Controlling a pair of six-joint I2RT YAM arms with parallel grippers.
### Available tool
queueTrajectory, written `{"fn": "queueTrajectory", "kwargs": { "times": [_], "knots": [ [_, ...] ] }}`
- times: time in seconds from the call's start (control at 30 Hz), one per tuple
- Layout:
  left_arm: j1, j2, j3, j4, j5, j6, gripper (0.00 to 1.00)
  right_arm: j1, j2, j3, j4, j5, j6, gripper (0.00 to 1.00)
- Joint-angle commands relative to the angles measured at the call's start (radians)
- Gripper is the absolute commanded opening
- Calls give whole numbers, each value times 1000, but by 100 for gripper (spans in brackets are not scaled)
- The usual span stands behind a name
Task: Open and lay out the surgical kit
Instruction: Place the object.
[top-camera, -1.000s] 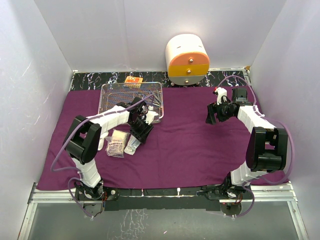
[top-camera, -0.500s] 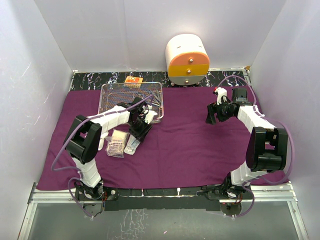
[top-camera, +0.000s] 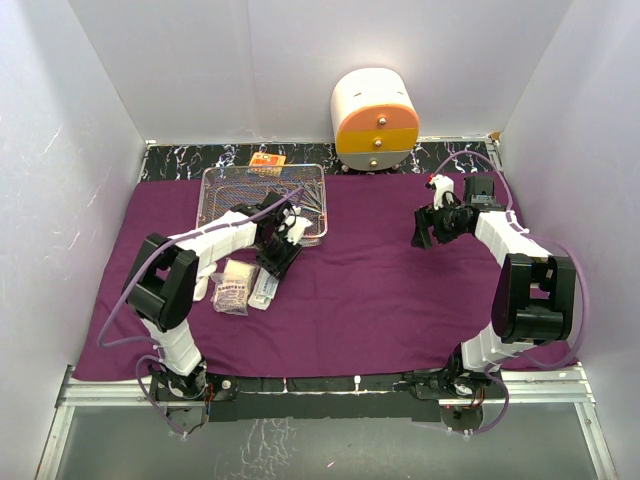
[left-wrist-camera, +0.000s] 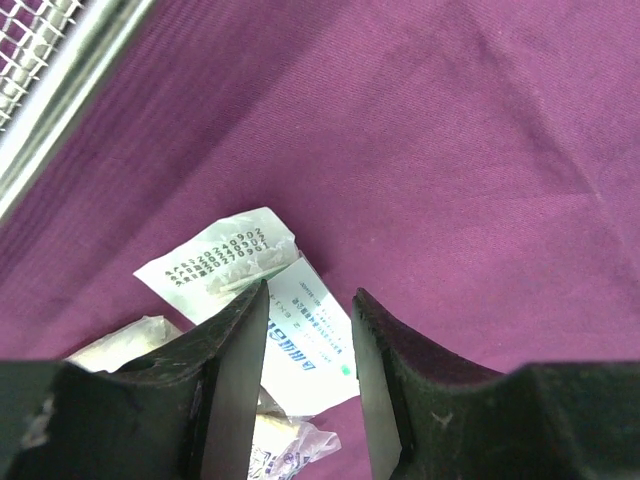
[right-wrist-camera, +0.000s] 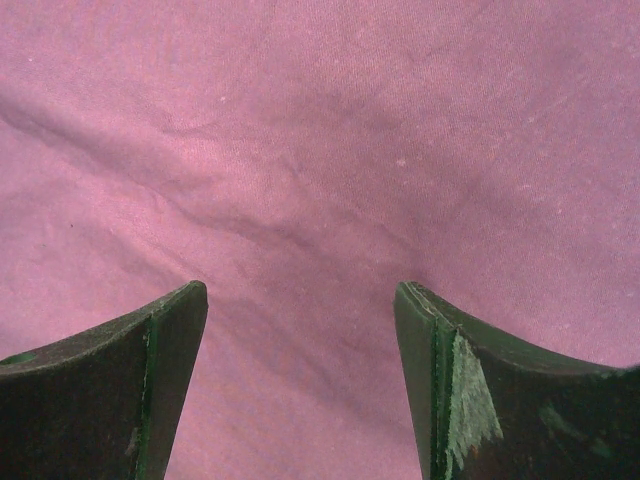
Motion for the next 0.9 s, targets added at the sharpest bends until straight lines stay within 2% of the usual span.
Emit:
{"fn": "queueTrajectory", "kwargs": {
  "times": [0.0,0.27,0.53,0.87],
  "knots": [
    [1,-90,0,-10,-15,-15,37,-5,4,11,42,0,-9,74],
    [2,-117,5,-12,-22,-12,37,-6,3,11,42,1,-9,74],
    [16,-164,49,-12,-73,16,44,-5,-4,24,40,0,3,74],
    [153,-139,219,10,-85,10,55,58,-20,140,32,167,51,73]
  ]
}}
